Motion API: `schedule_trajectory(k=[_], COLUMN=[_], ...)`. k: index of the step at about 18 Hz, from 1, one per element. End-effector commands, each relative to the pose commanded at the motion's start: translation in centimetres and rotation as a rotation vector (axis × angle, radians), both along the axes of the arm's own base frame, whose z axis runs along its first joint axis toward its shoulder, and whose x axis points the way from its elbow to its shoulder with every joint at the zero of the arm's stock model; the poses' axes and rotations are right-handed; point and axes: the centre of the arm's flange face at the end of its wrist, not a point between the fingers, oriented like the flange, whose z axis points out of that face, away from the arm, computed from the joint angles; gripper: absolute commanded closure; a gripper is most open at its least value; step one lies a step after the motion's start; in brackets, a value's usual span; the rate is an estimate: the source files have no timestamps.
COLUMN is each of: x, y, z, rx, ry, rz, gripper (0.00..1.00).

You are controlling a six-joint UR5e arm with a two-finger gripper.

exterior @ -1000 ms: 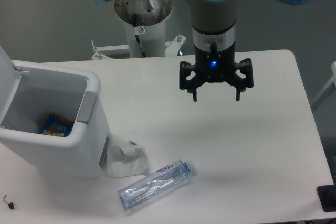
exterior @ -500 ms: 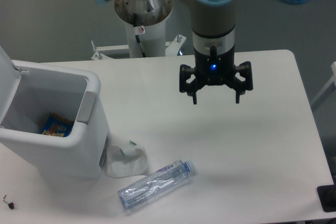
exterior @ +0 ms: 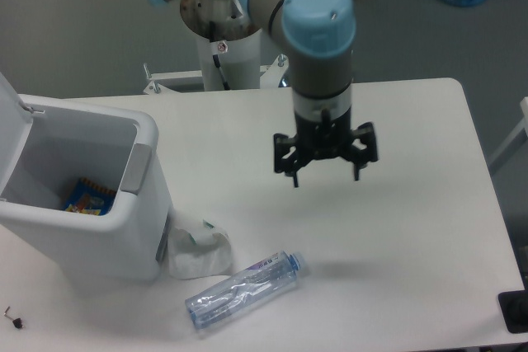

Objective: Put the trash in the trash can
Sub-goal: 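Move the gripper toward the crumpled white plastic bag beside the bin, then lower the gripper onto the white plastic bag and close on it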

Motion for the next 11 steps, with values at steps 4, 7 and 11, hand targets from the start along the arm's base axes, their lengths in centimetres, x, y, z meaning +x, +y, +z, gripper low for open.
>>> schedule_trajectory(k=[4,7,11], x=[2.0,3.6,5.4], y=[3.1,5.7,7.9], z=[-4.8,-7.3,-7.8], rx=[-0.029,-0.032,0.028], ry=[-0.077,-0.094,-0.091], rz=[0.087,0.109,0.106], gripper=[0.00,0.00,0.00])
